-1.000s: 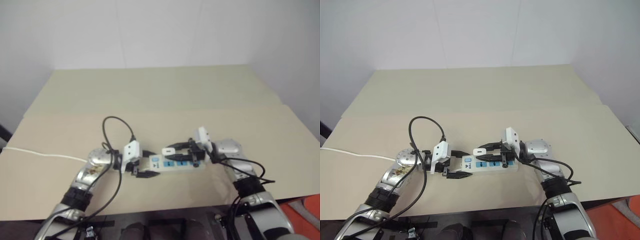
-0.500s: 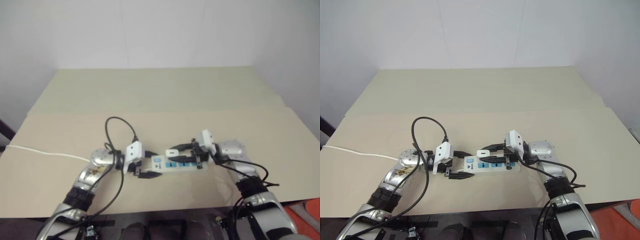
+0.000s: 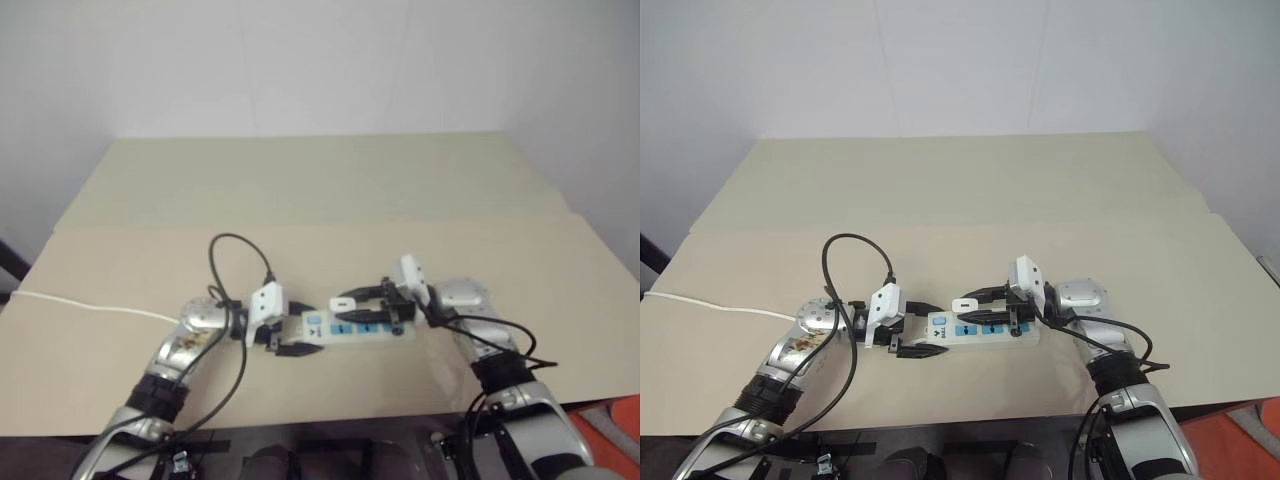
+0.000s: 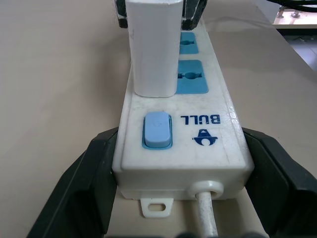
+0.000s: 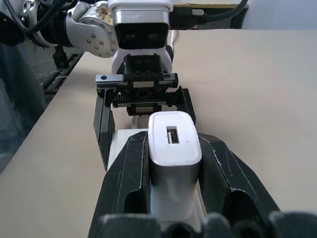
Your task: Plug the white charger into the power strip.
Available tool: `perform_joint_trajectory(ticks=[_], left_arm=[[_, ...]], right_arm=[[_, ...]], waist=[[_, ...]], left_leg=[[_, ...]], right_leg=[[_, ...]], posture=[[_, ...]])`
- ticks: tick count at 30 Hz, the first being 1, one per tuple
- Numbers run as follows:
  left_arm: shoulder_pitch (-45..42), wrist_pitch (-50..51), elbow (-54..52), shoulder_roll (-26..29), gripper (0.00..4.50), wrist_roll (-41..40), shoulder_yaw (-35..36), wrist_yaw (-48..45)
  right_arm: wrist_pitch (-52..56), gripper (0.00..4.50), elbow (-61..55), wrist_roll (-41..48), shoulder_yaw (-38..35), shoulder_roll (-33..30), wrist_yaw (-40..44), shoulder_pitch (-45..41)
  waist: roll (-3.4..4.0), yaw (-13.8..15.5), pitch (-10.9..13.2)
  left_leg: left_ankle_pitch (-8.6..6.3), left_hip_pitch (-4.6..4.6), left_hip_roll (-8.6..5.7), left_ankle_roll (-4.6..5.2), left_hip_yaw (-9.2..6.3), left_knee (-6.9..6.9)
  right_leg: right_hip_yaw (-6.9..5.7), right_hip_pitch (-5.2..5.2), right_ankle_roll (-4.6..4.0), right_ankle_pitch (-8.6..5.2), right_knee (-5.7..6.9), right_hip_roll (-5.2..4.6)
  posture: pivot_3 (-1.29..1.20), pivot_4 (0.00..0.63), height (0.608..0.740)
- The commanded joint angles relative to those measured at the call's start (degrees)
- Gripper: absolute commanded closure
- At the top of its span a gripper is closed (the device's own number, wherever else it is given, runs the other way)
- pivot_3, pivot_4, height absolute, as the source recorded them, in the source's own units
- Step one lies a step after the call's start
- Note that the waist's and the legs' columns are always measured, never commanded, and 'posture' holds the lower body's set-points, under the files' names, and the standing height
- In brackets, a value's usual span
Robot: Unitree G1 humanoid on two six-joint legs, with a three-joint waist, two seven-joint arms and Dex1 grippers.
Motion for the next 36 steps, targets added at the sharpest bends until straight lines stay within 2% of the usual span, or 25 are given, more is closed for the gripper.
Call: perform_joint_trajectory(ticks=[1,7,9,10,17,26,28,30,36], left_arm=[[0.49,0.01,0.60,0.62,1.24,0.43,-0.37,-0.70],[0.40,-0.03,0.66,0.72,1.24,0.50,-0.21,-0.80],[0.37,-0.04,0.69,0.71,1.24,0.51,-0.20,-0.80],[0.34,-0.07,0.74,0.69,1.24,0.54,-0.20,-0.79],[0.20,-0.18,0.95,0.57,1.24,0.59,-0.15,-0.90],[-0.52,-0.16,1.57,-0.08,1.24,0.31,-0.07,-1.04],[-0.67,-0.13,1.39,-0.21,0.50,-0.57,0.53,-1.43],[-0.88,-0.02,1.28,-0.23,0.01,-1.20,1.09,-1.84],[-0.86,-0.09,-0.92,1.32,0.01,-3.43,3.38,-3.24]], right_arm=[[1.47,3.35,1.62,-2.48,1.30,-0.04,-0.32,0.59],[1.65,3.35,2.01,-2.46,1.19,-0.20,0.13,0.31],[1.80,2.57,2.21,-2.45,1.19,-0.11,0.14,0.04],[1.78,2.42,2.31,-2.51,1.18,-0.05,0.21,-0.12],[2.18,0.13,1.96,-2.86,0.32,0.25,0.07,-0.64],[3.50,0.13,0.51,-1.73,-1.67,-1.36,0.58,-1.10],[4.32,0.08,-0.20,-1.06,-2.22,-1.83,0.72,-1.19],[4.49,0.08,-0.26,-0.99,-2.45,-2.05,0.87,-1.22],[4.29,0.08,-0.90,-1.14,-3.13,-1.98,0.95,-0.91]], waist=[[0.00,-0.01,0.00],[0.00,-0.02,0.00],[0.00,-0.02,0.00],[0.00,-0.02,0.00],[0.02,-0.04,0.02],[0.02,0.02,0.02],[0.02,0.02,0.03],[0.01,-0.01,0.05],[0.01,-0.02,0.05]], left_leg=[[0.00,0.00,0.00,0.00,0.00,0.00],[0.00,0.00,0.00,0.00,0.00,-0.04],[0.00,0.00,0.00,-0.01,0.00,-0.04],[0.00,0.00,0.00,0.00,0.00,-0.04],[0.01,-0.14,-0.02,-0.01,0.01,-0.06],[0.00,-0.15,-0.02,-0.01,0.01,-0.08],[0.00,-0.17,-0.02,-0.01,0.01,-0.08],[0.01,-0.30,-0.03,-0.01,0.01,-0.08],[0.05,-0.72,-0.07,-0.05,0.08,-0.06]], right_leg=[[0.00,0.00,0.00,0.00,0.00,0.00],[0.00,-0.02,-0.01,-0.01,0.00,0.00],[0.00,-0.02,-0.01,-0.01,0.00,0.00],[0.00,-0.03,-0.01,-0.01,0.00,0.00],[-0.02,-0.14,-0.01,-0.01,0.01,0.00],[-0.02,-0.15,-0.02,-0.01,0.00,0.00],[-0.03,-0.16,-0.02,-0.01,0.00,-0.01],[-0.02,-0.30,-0.02,-0.01,0.01,-0.01],[-0.01,-0.78,-0.02,0.00,0.07,0.01]], posture=[[0.00,0.150,0.740],[0.00,0.150,0.740],[0.00,0.150,0.740],[0.00,0.150,0.740],[0.00,0.150,0.740],[0.00,0.150,0.740],[0.00,0.150,0.740],[0.00,0.150,0.740],[0.00,0.150,0.740]])
